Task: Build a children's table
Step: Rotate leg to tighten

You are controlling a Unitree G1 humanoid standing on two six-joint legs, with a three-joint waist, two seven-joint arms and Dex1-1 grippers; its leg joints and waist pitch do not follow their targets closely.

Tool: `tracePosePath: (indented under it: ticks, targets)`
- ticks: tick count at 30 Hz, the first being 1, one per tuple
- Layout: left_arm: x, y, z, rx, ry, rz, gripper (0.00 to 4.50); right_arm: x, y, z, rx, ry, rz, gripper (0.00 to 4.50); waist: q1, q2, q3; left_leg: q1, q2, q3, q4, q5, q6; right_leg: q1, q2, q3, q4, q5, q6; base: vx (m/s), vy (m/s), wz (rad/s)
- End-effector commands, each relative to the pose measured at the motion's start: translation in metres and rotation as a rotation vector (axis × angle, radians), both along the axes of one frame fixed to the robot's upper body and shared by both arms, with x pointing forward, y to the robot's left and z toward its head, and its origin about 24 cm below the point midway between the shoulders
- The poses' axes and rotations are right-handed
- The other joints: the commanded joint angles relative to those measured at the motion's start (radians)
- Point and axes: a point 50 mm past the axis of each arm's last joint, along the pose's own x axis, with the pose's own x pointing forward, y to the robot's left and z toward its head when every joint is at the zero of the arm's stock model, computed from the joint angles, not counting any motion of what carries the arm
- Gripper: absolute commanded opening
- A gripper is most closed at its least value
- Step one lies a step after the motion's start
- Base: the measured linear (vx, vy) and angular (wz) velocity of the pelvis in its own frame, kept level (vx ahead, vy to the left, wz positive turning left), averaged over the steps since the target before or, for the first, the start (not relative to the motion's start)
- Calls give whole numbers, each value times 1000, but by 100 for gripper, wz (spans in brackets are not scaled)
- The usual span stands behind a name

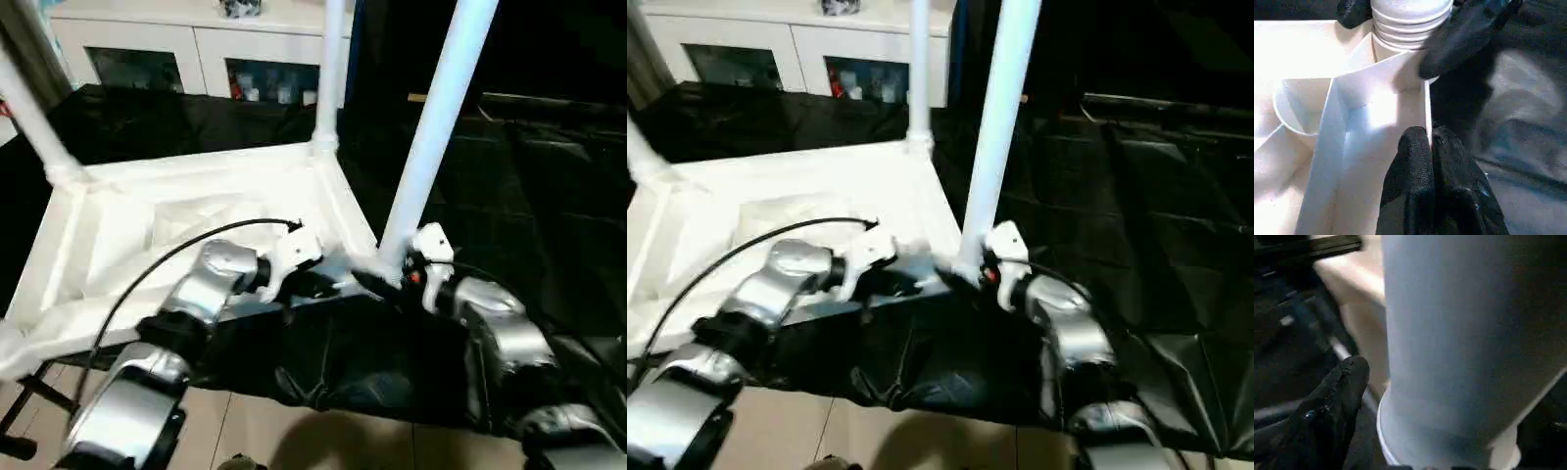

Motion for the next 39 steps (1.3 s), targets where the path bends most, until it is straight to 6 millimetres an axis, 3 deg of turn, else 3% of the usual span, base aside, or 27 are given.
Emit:
tracePosePath:
  ticks: [1,9,12,13,14,19,24,30,36,39]
  targets:
    - [-5,-19,13,-79,-23,-132,0,-13,21,0,-8,25,209,392,8,-9,-62,12,62,-26,-67,-221,69,48,-97,53,-77,-298,-199,0,0,0]
    - [-13,5,12,-22,23,-203,0,-27,11,0,-50,81,365,340,20,-8,-61,16,66,-28,-71,-238,57,43,-98,53,-76,-315,-203,0,0,0]
    - [-14,9,12,-10,33,-210,0,-28,11,1,-51,84,382,319,21,-9,-61,18,66,-28,-71,-238,50,41,-98,53,-77,-323,-200,0,0,0]
    - [-15,9,12,-10,34,-210,0,-28,11,1,-50,85,386,310,20,-14,-61,17,66,-27,-71,-238,50,41,-97,53,-78,-323,-199,0,0,0]
    - [-15,10,12,-10,37,-213,0,-30,12,1,-47,89,396,290,22,-13,-61,16,66,-28,-71,-231,49,43,-99,54,-76,-321,-197,0,0,0]
    - [-15,10,12,-21,33,-200,0,-31,16,2,-27,94,392,276,22,-12,-62,15,65,-26,-69,-209,54,42,-97,53,-73,-293,-199,0,0,0]
    - [-8,-2,12,-56,-9,-102,0,-20,22,-6,0,74,192,275,17,-11,-60,16,63,-29,-72,-238,34,42,-100,53,-79,-344,-190,0,0,0]
    - [13,-22,11,-51,-88,141,0,9,27,-17,-4,62,-246,274,-12,-11,-58,24,55,-35,-73,-288,-8,37,-100,51,-91,-425,-171,0,0,0]
    - [24,-57,12,-68,-143,308,0,33,42,-23,-63,64,-641,274,-16,-10,-66,20,54,-30,-70,-219,4,41,-94,54,-78,-284,-196,0,0,0]
    - [24,-66,12,-75,-158,320,0,37,55,-21,-37,55,-652,274,-9,-12,-68,20,52,-26,-64,-193,24,44,-98,56,-75,-239,-205,0,0,0]
